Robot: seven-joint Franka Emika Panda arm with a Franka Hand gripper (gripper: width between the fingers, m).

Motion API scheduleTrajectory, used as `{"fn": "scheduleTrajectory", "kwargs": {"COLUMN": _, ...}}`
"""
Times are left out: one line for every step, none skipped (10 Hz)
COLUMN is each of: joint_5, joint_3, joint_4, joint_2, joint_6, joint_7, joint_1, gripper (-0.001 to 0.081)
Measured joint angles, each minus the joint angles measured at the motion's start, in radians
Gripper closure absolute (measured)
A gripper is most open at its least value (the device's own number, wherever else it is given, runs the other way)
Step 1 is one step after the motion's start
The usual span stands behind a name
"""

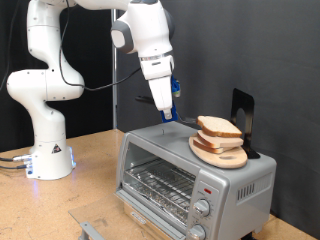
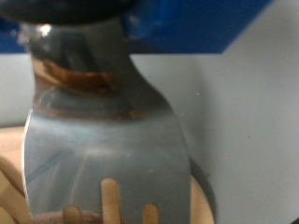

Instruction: Make a piece of toast with the oven

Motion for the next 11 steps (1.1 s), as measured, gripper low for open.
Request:
{"fn": "scheduleTrajectory", "kwargs": {"joint_5": -0.005, "joint_3": 0.000, "joint_4": 0.002, "joint_2": 0.001, "joint_6": 0.000, "joint_7": 0.001, "joint_1": -0.006, "gripper": 0.0413}}
{"fn": "scheduleTrajectory", "kwargs": {"joint_5": -0.012, "joint_3": 0.000, "joint_4": 0.004, "joint_2": 0.003, "joint_6": 0.002, "joint_7": 0.003, "joint_1": -0.012, "gripper": 0.0413}}
{"fn": "scheduleTrajectory", "kwargs": {"joint_5": -0.023, "joint_3": 0.000, "joint_4": 0.010, "joint_2": 0.006, "joint_6": 0.004, "joint_7": 0.008, "joint_1": -0.020, "gripper": 0.0413}}
{"fn": "scheduleTrajectory", "kwargs": {"joint_5": -0.039, "joint_3": 0.000, "joint_4": 0.017, "joint_2": 0.011, "joint_6": 0.006, "joint_7": 0.014, "joint_1": -0.028, "gripper": 0.0413}}
{"fn": "scheduleTrajectory", "kwargs": {"joint_5": -0.057, "joint_3": 0.000, "joint_4": 0.023, "joint_2": 0.017, "joint_6": 0.009, "joint_7": 0.020, "joint_1": -0.035, "gripper": 0.0413}}
{"fn": "scheduleTrajectory", "kwargs": {"joint_5": -0.074, "joint_3": 0.001, "joint_4": 0.029, "joint_2": 0.025, "joint_6": 0.012, "joint_7": 0.026, "joint_1": -0.041, "gripper": 0.0413}}
{"fn": "scheduleTrajectory", "kwargs": {"joint_5": -0.085, "joint_3": 0.001, "joint_4": 0.037, "joint_2": 0.035, "joint_6": 0.013, "joint_7": 0.029, "joint_1": -0.044, "gripper": 0.0413}}
{"fn": "scheduleTrajectory", "kwargs": {"joint_5": -0.094, "joint_3": 0.001, "joint_4": 0.044, "joint_2": 0.047, "joint_6": 0.014, "joint_7": 0.031, "joint_1": -0.047, "gripper": 0.0413}}
{"fn": "scheduleTrajectory", "kwargs": {"joint_5": -0.107, "joint_3": 0.001, "joint_4": 0.050, "joint_2": 0.057, "joint_6": 0.014, "joint_7": 0.034, "joint_1": -0.049, "gripper": 0.0413}}
{"fn": "scheduleTrajectory", "kwargs": {"joint_5": -0.126, "joint_3": 0.001, "joint_4": 0.057, "joint_2": 0.070, "joint_6": 0.018, "joint_7": 0.044, "joint_1": -0.051, "gripper": 0.0413}}
{"fn": "scheduleTrajectory", "kwargs": {"joint_5": -0.147, "joint_3": 0.003, "joint_4": 0.065, "joint_2": 0.082, "joint_6": 0.024, "joint_7": 0.061, "joint_1": -0.052, "gripper": 0.0413}}
